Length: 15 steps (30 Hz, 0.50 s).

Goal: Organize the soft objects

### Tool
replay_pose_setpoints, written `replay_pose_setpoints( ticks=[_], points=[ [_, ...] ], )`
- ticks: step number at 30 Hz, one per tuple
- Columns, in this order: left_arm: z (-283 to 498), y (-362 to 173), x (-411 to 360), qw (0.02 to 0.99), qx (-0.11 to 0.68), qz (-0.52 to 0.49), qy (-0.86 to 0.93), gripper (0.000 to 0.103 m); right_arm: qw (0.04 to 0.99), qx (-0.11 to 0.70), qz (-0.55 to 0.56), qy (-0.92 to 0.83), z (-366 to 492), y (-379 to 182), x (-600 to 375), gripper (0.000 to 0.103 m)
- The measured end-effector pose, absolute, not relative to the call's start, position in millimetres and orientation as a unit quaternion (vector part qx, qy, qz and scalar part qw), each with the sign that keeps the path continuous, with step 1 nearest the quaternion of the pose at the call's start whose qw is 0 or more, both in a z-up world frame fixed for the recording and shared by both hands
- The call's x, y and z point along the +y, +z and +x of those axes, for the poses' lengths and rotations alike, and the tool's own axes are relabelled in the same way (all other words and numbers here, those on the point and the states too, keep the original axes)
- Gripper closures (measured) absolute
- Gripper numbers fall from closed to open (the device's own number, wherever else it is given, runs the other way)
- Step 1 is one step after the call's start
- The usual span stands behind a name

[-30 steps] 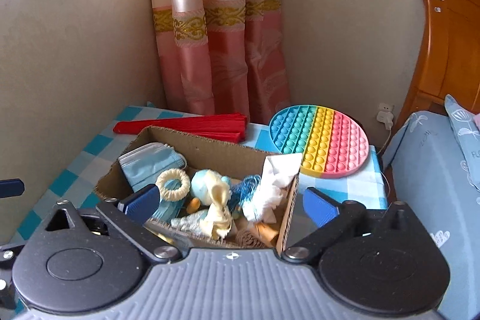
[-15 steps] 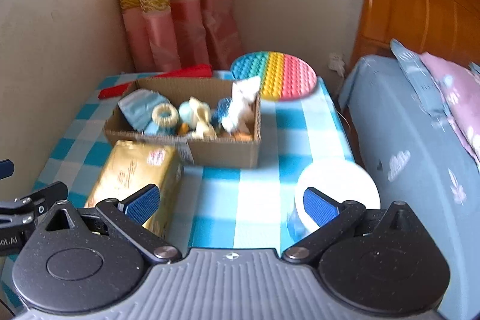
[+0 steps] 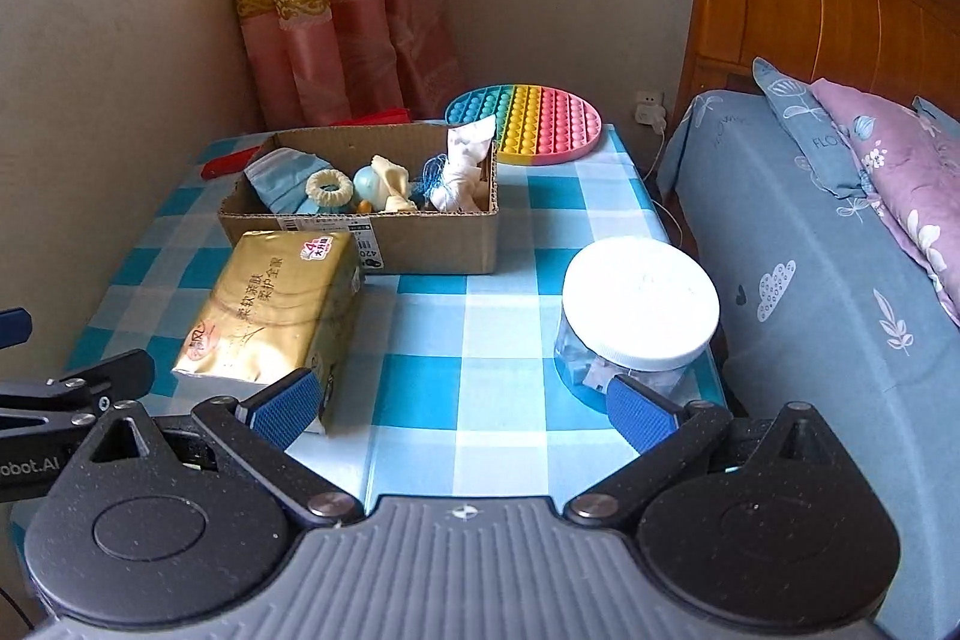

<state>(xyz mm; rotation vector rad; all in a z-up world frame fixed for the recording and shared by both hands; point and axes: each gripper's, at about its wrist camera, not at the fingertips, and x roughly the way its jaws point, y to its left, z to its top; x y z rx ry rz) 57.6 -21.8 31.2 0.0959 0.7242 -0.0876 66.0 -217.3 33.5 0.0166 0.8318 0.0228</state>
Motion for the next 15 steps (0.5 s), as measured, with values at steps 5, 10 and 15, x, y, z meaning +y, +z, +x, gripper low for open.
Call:
replay_pose_setpoints(
  ticks=[5,10,15],
  points=[
    [50,32,-25,0.933,0.353,0.052,-0.036,0.001,0.914,0.406,0.010,0.020,57,32,-217,0.000],
    [48,30,-25,0.932,0.356,0.052,-0.033,0.001,0.914,0.405,0.010,0.020,52,32,-219,0.000],
    [47,29,-26,0.932,0.359,0.052,-0.031,0.001,0.915,0.403,0.011,0.021,50,32,-220,0.000]
  ],
)
